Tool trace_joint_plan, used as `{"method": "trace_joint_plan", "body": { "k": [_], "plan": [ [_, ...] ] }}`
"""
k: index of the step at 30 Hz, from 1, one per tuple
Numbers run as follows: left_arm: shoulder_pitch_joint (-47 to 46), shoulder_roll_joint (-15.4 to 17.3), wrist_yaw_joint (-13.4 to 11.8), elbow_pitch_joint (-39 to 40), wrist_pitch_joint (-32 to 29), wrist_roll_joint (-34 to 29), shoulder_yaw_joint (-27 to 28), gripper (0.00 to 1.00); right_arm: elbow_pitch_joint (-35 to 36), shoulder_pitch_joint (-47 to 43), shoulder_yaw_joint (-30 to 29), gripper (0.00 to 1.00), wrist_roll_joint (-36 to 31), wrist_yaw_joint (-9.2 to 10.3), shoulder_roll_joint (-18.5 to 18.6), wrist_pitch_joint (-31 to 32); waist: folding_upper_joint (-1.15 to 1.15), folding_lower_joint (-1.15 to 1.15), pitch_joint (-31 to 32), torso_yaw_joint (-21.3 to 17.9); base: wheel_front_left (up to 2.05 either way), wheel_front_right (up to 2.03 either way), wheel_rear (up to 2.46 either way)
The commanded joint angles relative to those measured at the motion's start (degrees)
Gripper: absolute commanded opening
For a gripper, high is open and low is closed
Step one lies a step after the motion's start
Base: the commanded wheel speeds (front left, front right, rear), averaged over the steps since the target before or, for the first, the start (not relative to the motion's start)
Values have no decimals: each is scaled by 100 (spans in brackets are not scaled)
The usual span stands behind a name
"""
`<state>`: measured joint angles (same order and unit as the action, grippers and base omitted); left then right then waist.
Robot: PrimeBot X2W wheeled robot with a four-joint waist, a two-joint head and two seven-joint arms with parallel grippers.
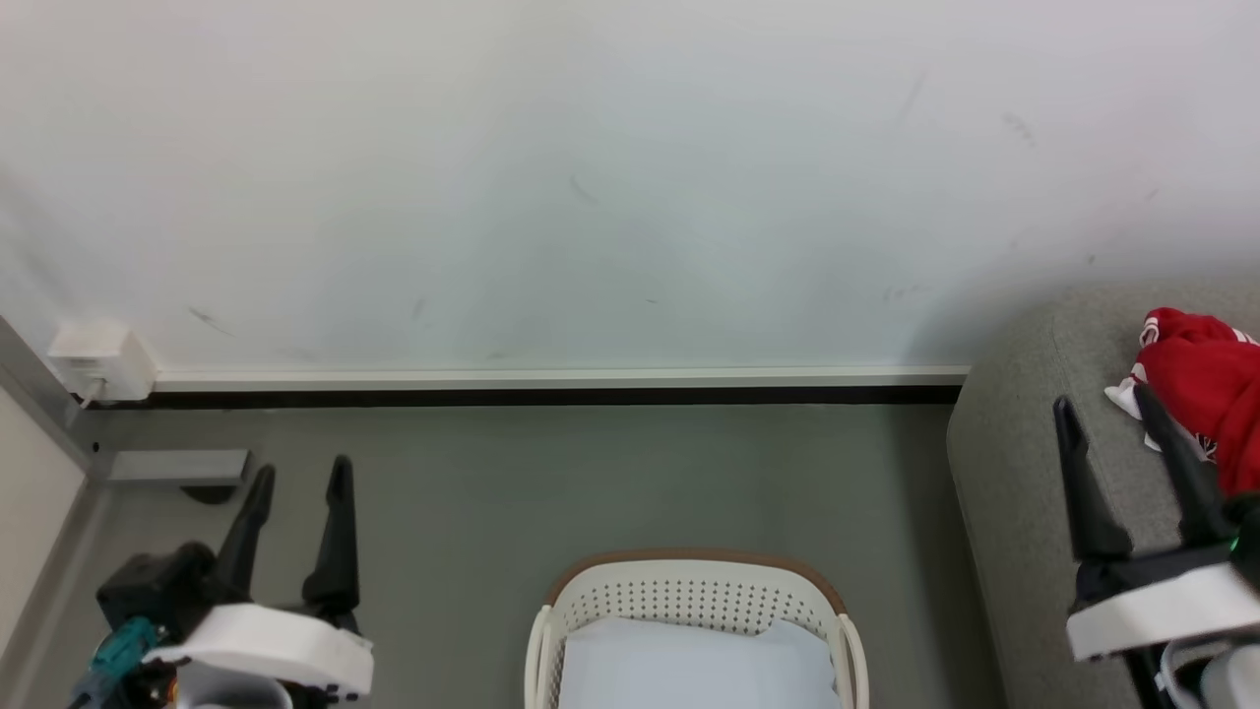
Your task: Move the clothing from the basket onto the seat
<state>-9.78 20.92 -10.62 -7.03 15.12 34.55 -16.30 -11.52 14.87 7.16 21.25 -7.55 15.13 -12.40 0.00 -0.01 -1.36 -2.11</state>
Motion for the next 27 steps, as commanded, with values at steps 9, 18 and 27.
{"method": "trace_joint_plan", "body": {
  "k": [9, 18, 27],
  "plan": [
    [592, -654, 485, -318, 3, -868, 790, 100, -9, -913, -317, 100, -104, 13, -529, -283, 0, 1, 110, 50, 0, 0, 0],
    [773, -1120, 900, -585, 3, -1540, 1276, 100, -78, -1074, -82, 100, -127, 13, -657, -279, 0, 1, 92, -118, 0, 0, 0],
    [711, -1413, 1199, -700, 3, -1928, 1590, 100, -225, -855, 199, 100, -58, 13, -602, -280, 0, 1, 72, -206, 0, 0, 0]
  ]
}}
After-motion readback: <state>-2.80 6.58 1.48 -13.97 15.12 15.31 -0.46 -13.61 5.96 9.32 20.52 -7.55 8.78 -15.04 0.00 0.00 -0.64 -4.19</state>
